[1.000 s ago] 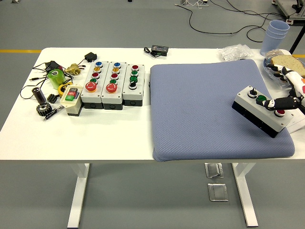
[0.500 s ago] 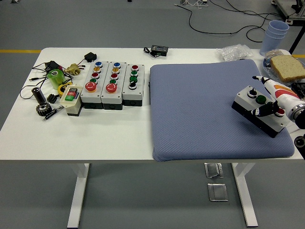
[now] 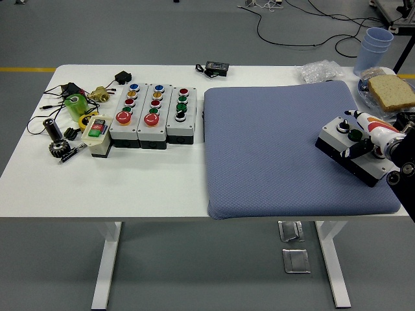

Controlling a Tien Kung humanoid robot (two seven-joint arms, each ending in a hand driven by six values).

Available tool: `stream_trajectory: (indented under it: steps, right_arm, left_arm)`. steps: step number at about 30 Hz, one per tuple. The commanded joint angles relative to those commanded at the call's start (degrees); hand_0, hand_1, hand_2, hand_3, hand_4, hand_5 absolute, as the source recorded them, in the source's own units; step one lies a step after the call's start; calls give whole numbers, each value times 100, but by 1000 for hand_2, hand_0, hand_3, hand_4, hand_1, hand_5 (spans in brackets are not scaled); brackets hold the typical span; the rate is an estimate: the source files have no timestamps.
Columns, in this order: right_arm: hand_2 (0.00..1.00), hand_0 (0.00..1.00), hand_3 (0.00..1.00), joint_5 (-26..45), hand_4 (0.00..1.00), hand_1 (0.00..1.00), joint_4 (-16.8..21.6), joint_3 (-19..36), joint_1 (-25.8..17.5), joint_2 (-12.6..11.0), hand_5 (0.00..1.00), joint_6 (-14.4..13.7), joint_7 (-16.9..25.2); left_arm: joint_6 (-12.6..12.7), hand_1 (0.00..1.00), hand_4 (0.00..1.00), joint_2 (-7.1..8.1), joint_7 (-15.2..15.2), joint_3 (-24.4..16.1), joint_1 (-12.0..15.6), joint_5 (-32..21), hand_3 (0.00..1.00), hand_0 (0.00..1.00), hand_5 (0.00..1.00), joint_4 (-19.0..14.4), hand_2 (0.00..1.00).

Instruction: Pick up the button,place it on the desk,press the button,press the button

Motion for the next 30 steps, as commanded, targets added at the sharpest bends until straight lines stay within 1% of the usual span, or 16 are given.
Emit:
stream_trajectory:
  steps: [1, 6, 7, 12, 13, 16, 17, 18, 21, 24, 25, 28, 30]
  right_arm:
    - [952, 903, 937, -10, 993, 874, -53, -47, 38, -3, 119, 0, -15]
    - [952, 903, 937, -64, 993, 874, -386, -325, 253, -3, 119, -71, -27]
    - [882, 744, 904, -76, 986, 752, -430, -369, 281, -1, 112, -92, -18]
    - [882, 744, 904, -136, 986, 752, -642, -602, 423, 13, 112, -113, -25]
    - [839, 642, 864, -141, 980, 682, -722, -683, 467, 18, 109, -96, -37]
    - [839, 642, 864, -150, 980, 682, -832, -819, 525, 14, 109, -42, -48]
    - [839, 642, 864, -146, 980, 682, -837, -833, 527, 12, 109, -34, -49]
    - [812, 624, 818, -152, 977, 655, -838, -859, 527, 6, 116, -25, -54]
    - [812, 624, 818, -191, 977, 655, -829, -903, 522, -8, 116, -16, -78]
    - [812, 624, 818, -260, 977, 655, -788, -948, 513, -31, 116, -72, -121]
    - [710, 510, 714, -323, 927, 550, -755, -976, 509, -48, 73, -124, -165]
    - [710, 510, 714, -367, 927, 550, -718, -1030, 511, -85, 73, -125, -199]
    - [710, 510, 714, -244, 927, 550, -695, -1076, 505, -131, 73, -132, -222]
  left_arm:
    - [1, 675, 358, 1, 0, 1, -1, -2, 612, 673, 930, 0, 685]
    - [2, 675, 358, 1, 4, 2, -1, 11, 612, 673, 930, 0, 685]
    - [2, 670, 358, 2, 5, 8, 0, 9, 612, 671, 930, 0, 683]
    - [2, 670, 358, -1, 10, 21, -3, 6, 612, 671, 930, 0, 683]
    - [0, 670, 358, 1, 11, 32, -6, 0, 611, 669, 930, 0, 684]
    - [-6, 670, 358, 3, 18, 40, -11, 15, 611, 669, 930, 0, 684]
    - [-6, 670, 358, 2, 19, 41, -11, 16, 611, 669, 930, 0, 684]
    - [-6, 670, 358, 3, 20, 46, -9, 10, 611, 668, 930, 0, 683]
    - [-6, 670, 358, 2, 23, 50, -6, 5, 611, 668, 930, 0, 683]
    - [-11, 670, 358, 1, 30, 50, -6, 24, 611, 668, 930, 0, 683]
    - [-13, 666, 358, 0, 32, 49, -3, 30, 610, 667, 930, 0, 683]
    - [-16, 666, 358, 0, 36, 46, 0, 39, 610, 667, 930, 0, 683]
    - [-22, 666, 358, 2, 40, 54, -3, 51, 610, 667, 930, 0, 683]
